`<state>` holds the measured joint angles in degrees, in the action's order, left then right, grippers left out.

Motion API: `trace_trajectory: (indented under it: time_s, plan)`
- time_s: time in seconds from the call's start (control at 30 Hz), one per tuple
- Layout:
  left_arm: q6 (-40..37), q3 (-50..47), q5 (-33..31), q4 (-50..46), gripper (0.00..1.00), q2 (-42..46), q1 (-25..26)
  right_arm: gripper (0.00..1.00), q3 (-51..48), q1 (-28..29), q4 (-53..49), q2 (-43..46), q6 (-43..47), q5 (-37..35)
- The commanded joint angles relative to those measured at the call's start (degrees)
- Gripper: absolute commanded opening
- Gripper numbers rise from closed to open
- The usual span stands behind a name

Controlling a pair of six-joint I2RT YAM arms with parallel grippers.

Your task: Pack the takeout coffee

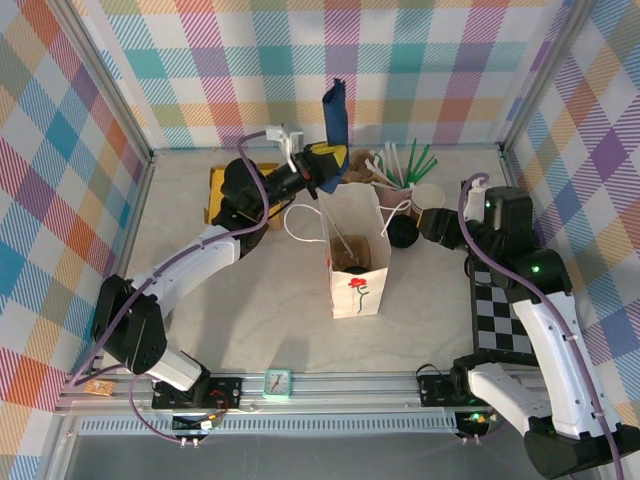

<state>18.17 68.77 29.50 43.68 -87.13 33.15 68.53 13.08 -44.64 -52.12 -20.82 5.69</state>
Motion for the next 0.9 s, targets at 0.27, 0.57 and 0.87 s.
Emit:
trace_trajectory:
  time_s: [0.27,0.57,0.87]
  plan:
    - [-1.12,-4.36,2.13,15.07,0.01,-3.98,1.81,0.6,-1.47,-0.21,0.96,1.03,-1.06,0.92]
    - [-1.84,-7.88,2.58,19.31,0.01,-4.71,2.63,0.6,-1.54,-0.16,1.06,1.02,-1.06,0.89]
    - [-2.23,-10.46,2.93,22.85,0.01,-6.03,2.8,0.59,-1.36,-0.16,1.11,1.12,-1.59,1.43]
